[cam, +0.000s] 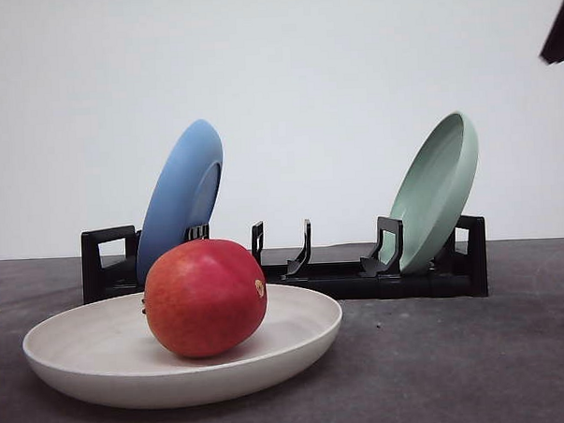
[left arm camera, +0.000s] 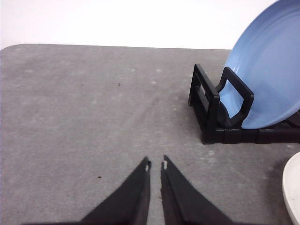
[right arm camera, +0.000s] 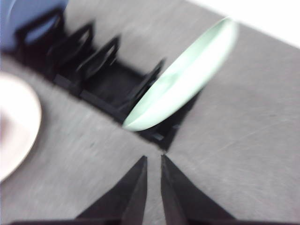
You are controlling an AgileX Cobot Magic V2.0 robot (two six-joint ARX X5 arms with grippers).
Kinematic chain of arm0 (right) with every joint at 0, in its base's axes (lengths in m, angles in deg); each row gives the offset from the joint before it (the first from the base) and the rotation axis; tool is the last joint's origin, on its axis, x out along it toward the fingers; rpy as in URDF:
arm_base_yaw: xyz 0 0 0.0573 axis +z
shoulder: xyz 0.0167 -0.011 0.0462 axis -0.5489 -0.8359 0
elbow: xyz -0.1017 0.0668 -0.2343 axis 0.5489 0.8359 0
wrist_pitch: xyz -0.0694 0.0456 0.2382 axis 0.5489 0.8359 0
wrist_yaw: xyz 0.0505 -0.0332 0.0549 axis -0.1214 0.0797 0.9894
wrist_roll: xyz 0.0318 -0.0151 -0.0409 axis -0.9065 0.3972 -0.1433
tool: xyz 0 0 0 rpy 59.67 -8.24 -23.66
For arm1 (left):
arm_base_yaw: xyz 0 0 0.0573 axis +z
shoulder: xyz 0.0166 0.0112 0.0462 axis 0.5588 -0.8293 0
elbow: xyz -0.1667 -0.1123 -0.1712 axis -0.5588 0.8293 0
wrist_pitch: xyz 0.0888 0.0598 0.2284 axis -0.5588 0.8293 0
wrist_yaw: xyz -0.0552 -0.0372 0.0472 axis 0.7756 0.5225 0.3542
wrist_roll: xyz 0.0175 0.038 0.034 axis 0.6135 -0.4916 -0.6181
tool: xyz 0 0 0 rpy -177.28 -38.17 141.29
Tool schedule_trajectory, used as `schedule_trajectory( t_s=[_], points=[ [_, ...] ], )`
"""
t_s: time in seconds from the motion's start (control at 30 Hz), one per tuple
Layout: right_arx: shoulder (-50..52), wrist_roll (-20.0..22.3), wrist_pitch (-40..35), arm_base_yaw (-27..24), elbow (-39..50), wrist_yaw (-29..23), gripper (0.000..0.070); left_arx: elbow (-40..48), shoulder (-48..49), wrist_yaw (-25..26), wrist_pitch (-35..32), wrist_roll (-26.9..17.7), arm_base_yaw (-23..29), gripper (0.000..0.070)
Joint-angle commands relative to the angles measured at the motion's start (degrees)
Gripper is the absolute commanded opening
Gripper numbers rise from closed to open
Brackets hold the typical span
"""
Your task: Place pomegranate in white plate
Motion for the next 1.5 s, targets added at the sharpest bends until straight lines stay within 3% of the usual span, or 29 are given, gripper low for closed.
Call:
schedule_trajectory(
  t_s=[0.0, 0.17, 0.33, 0.7, 0.93, 1.47],
  points=[
    [1.72, -3.6, -1.91, -1.36, 1.96, 0.14, 0.0049, 0.52, 0.09, -0.17, -0.87, -0.22, 0.04, 0.0022],
    [10.15, -7.12, -8.23, -6.23, 11.0, -0.01, 0.0049, 0.52, 0.09, -0.17, -0.87, -0.21, 0.02, 0.0022],
    [19.31, -7.9, -13.79, -10.05, 20.58, -0.45, 0.0049, 0.52, 0.09, -0.17, -0.87, -0.22, 0.03, 0.0022],
    [34.18, -10.89, -21.7, -13.58, 35.29, -6.34, 0.0049, 0.52, 0.09, -0.17, -0.86, -0.2, 0.04, 0.0022],
    [39.64, -11.56, -22.04, -14.32, 39.28, -5.99, 0.0049, 0.52, 0.09, -0.17, -0.88, -0.2, 0.03, 0.0023],
    [39.59, -11.72, -22.29, -14.57, 39.28, -6.0, 0.0049, 0.52, 0.09, -0.17, -0.87, -0.21, 0.04, 0.0022]
  ],
)
